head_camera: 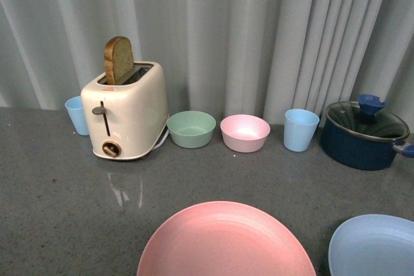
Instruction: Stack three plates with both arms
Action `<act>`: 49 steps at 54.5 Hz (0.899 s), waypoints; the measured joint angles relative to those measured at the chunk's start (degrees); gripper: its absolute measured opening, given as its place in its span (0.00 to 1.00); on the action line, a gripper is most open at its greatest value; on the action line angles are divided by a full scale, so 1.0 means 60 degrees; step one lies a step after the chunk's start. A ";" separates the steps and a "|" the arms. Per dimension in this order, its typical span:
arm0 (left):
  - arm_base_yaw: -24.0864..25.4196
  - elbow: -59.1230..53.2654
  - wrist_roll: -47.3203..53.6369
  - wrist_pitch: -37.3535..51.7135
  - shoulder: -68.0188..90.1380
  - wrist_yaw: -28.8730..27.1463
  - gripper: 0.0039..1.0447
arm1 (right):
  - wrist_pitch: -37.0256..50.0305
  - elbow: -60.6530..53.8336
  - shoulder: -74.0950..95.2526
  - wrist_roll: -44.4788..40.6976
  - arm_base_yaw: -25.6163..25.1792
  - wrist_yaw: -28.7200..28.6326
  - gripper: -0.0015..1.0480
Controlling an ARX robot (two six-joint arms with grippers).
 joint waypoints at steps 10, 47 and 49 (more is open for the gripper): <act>0.0000 0.0000 0.0000 0.0000 -0.0004 0.0004 0.94 | 0.1322 0.2040 0.5435 0.1559 -0.4095 -0.5217 0.93; 0.0000 0.0000 0.0000 0.0000 -0.0004 0.0004 0.94 | 0.1570 0.5344 1.4954 -0.4652 -0.6025 -0.2280 0.93; 0.0000 0.0000 0.0000 0.0000 -0.0004 0.0000 0.94 | 0.1628 0.5435 1.5143 -0.4663 -0.5931 -0.2186 0.93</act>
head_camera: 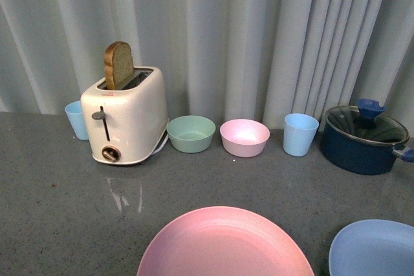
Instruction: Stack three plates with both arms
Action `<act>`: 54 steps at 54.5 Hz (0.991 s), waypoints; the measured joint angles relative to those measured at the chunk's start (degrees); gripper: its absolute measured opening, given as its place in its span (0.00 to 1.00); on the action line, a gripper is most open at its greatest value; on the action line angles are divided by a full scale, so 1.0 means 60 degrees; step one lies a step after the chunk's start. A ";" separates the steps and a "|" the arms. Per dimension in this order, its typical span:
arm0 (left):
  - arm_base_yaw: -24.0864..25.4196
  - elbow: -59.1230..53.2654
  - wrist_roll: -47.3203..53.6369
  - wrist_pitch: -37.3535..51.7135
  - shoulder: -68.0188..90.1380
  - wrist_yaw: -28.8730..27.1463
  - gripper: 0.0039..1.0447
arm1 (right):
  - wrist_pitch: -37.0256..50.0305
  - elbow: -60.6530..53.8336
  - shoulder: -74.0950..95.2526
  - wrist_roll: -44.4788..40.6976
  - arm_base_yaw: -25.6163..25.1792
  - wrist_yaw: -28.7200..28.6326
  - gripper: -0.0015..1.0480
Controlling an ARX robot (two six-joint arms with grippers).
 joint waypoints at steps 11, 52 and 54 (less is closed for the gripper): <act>0.0000 0.0000 0.0000 0.0000 -0.0004 0.0004 0.94 | 0.0339 0.0408 0.0878 0.0284 0.0729 0.0142 0.93; 0.0000 0.0000 0.0000 0.0000 -0.0004 0.0000 0.94 | 0.1195 0.1002 0.2455 0.2000 0.2197 0.0372 0.80; 0.0000 0.0000 0.0000 0.0000 -0.0004 0.0000 0.94 | 0.1198 0.1013 0.2499 0.1996 0.2135 0.0350 0.75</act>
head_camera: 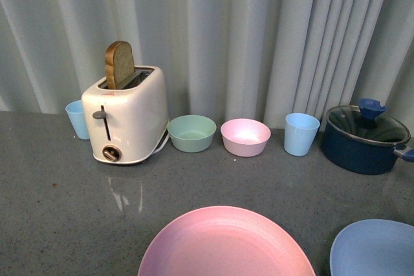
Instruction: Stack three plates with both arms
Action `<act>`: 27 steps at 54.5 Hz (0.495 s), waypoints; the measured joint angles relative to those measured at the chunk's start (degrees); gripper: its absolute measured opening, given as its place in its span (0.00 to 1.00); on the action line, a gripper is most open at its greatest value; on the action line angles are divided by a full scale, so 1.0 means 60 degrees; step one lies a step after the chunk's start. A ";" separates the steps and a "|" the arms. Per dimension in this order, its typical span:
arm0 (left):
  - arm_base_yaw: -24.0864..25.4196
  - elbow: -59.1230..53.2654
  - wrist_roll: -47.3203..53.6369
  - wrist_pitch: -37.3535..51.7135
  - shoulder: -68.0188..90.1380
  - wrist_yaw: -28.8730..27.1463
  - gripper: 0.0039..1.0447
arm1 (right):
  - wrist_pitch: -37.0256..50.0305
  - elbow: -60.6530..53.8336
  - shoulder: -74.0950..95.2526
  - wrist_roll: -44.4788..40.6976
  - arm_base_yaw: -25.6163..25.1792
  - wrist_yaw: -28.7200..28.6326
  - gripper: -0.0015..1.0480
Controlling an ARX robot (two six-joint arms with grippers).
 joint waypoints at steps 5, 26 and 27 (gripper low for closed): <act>0.0000 0.0000 0.0000 0.0000 0.0004 0.0000 0.94 | 0.0000 0.0033 0.0066 0.0055 -0.0197 -0.0230 0.61; 0.0000 0.0000 0.0000 0.0000 0.0004 0.0000 0.94 | 0.0492 -0.0248 -0.0215 0.0331 -0.0685 -0.1042 0.06; 0.0000 0.0000 0.0000 0.0000 0.0000 0.0000 0.94 | 0.0535 -0.0281 -0.0244 0.0328 -0.0703 -0.1089 0.04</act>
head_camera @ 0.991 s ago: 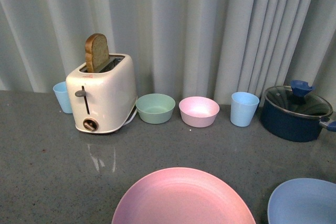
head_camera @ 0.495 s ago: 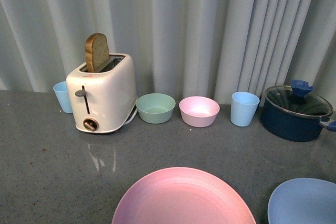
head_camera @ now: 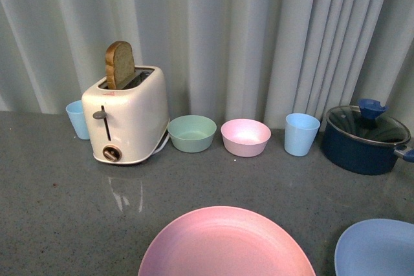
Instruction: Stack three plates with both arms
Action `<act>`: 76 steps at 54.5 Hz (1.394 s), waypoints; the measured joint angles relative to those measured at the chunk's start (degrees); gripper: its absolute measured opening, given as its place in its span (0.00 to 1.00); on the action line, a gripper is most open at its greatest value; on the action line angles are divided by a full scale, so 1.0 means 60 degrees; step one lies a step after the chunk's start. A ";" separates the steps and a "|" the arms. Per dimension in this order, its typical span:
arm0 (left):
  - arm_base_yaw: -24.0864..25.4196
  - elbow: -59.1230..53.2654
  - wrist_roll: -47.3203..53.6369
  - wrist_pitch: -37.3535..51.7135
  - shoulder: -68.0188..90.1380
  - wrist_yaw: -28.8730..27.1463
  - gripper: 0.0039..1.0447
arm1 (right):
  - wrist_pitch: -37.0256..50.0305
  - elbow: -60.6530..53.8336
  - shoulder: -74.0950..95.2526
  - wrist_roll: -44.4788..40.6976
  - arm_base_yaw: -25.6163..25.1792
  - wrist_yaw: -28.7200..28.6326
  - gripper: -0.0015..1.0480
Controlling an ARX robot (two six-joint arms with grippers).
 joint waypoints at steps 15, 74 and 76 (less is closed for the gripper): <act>0.0000 0.0000 0.0000 0.0000 0.0004 0.0000 0.94 | 0.0226 -0.0648 -0.0827 0.0317 -0.0605 -0.1049 0.03; 0.0000 0.0000 0.0000 0.0000 0.0000 0.0000 0.94 | 0.1945 -0.1213 -0.1705 0.3330 0.6113 -0.1075 0.03; 0.0000 0.0000 0.0000 0.0000 0.0000 0.0000 0.94 | 0.1916 -0.1169 -0.1683 0.3315 0.6076 -0.1082 0.03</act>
